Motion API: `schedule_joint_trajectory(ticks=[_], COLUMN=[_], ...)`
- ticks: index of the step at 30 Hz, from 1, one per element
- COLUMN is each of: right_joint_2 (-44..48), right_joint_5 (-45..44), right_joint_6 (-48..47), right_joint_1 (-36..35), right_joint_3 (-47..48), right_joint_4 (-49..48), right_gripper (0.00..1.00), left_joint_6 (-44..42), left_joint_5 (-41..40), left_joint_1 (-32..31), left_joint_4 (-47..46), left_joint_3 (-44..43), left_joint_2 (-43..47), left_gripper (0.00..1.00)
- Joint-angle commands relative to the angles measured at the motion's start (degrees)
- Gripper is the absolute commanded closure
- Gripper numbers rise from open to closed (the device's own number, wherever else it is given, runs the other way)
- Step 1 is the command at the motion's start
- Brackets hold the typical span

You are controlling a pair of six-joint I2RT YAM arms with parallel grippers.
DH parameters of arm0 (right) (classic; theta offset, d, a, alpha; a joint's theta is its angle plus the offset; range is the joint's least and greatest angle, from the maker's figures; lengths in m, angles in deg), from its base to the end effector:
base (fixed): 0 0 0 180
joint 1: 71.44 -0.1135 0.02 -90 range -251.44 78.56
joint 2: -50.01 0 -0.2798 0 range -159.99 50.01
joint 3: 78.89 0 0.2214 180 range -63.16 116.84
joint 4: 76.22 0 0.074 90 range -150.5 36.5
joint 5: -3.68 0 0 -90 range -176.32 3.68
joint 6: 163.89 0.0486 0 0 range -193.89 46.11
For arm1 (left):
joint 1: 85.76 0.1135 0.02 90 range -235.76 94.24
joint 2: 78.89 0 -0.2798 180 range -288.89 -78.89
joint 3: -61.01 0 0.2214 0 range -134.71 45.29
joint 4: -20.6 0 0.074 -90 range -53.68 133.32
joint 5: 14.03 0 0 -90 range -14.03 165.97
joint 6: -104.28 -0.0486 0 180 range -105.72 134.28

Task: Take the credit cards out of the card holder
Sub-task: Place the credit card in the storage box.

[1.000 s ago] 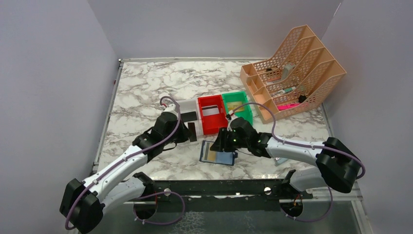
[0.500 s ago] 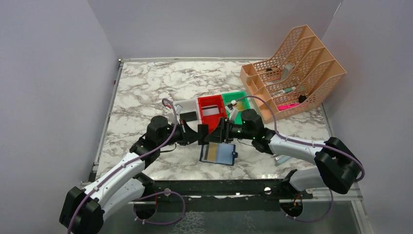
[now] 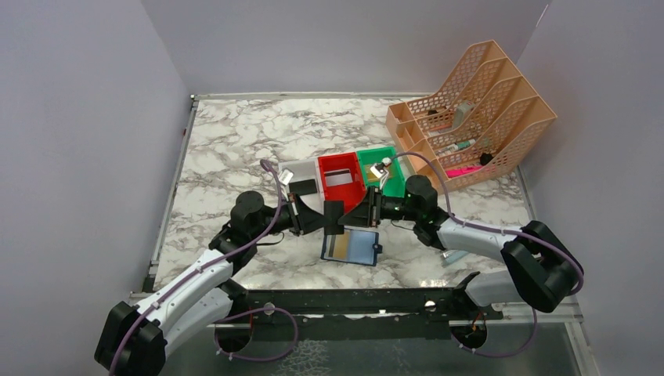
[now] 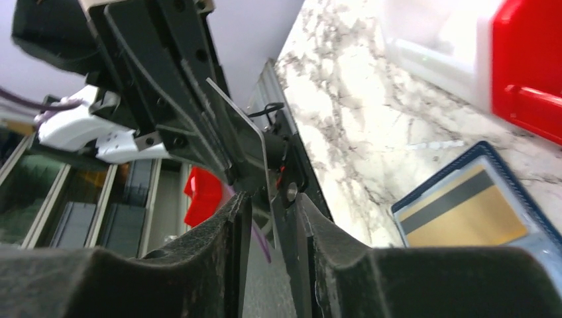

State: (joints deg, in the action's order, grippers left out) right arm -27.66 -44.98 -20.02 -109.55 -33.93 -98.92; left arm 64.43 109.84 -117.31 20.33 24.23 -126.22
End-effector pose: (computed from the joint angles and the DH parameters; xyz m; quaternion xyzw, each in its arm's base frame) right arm 0.1811 0.1829 0.2480 -0.1265 0.7411 0.6204 0.2233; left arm 0.1226 -0.1071 0.2583 0.0656 0.7548 -0.5702 0.3175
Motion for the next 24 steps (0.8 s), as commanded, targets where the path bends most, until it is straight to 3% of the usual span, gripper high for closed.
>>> schedule_joint_trajectory(ticks=[1,14,20,22,24], right_joint_2=[-0.4,-2.3,-1.6,-1.0,-0.1], right_joint_5=[7.2,8.1,7.7,6.7,4.9], right_joint_6=[2.5,5.6,5.5,4.5,2.7], right_joint_1=[0.3,0.9,0.9,1.0,0.9], right_joint_3=[-1.6,-3.4,-4.2,-4.4,-4.3], right_joint_4=[-11.1,-18.1,-19.5,-18.1,-14.7], right_gripper=[0.66,0.83,0.97,0.99,0.99], left_joint_6=[0.8,1.1,1.1,1.2,-0.7], left_joint_5=[2.8,5.9,4.8,3.2,0.7], left_joint_1=[0.3,0.4,0.3,0.4,0.4], left_joint_4=[-4.3,-6.2,-6.2,-5.4,-1.2], left_joint_3=[0.5,1.5,1.8,1.5,-0.1], left_joint_2=[0.6,-0.6,-0.6,-0.8,-0.7], left_gripper=[1.00,1.00,1.00,0.87,0.59])
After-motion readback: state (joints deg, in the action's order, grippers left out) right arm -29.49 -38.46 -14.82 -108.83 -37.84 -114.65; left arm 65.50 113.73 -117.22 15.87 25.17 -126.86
